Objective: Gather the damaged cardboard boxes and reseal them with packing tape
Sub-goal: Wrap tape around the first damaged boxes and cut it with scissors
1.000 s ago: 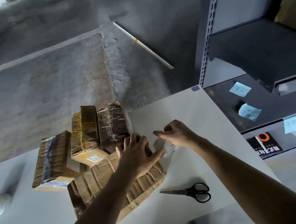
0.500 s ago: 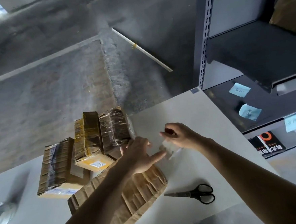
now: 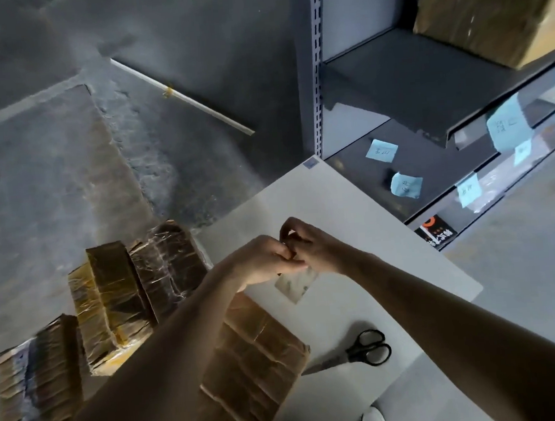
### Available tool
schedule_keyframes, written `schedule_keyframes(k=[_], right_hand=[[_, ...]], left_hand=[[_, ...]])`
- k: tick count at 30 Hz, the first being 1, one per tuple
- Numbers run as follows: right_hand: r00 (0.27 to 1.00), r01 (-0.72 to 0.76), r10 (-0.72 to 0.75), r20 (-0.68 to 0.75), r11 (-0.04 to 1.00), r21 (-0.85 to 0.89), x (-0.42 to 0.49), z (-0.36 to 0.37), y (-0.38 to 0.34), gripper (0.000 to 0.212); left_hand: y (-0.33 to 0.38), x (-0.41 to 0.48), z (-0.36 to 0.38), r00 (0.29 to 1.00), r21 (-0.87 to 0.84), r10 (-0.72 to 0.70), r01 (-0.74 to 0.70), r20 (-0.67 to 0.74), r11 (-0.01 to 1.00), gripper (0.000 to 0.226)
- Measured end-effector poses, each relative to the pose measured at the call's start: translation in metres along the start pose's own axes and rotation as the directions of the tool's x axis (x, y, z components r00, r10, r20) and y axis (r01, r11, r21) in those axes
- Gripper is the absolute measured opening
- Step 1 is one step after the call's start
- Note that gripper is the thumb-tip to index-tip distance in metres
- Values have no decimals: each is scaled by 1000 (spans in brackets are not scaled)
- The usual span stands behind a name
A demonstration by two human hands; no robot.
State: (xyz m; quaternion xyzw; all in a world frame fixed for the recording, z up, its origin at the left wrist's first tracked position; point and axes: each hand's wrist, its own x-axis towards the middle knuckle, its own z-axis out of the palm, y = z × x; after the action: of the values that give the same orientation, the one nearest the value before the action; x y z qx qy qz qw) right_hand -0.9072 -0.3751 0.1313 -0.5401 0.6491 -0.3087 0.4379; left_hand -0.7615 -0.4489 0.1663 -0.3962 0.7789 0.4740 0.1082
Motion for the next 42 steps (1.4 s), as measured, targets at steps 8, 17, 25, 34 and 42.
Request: schedule_keyframes(k=[8,17,25,34,42], right_hand=[[991,58,-52,-123,998,39,-18,-6,18,12],[943,110,-112,-314,994,-27,-78,6,52,16],[992,-10,-6,-128,992,-123,-135,32,87,19],[997,-41,67,32,860,-509,-165,55,118,45],[998,62,-41,48,757,-650,-159,63,125,28]], left_hand=[[5,0,13,997,-105,-76,74,-15,992,18],[19,-12,22,984,-170,-119,96,-129,981,21],[16,-12,31,972,-289,-136,77,-191,954,10],[4,-3,32,965,-339,-167,92,-201,936,25],[-2,-2,28,972,-336,-171,109,-159,935,22]])
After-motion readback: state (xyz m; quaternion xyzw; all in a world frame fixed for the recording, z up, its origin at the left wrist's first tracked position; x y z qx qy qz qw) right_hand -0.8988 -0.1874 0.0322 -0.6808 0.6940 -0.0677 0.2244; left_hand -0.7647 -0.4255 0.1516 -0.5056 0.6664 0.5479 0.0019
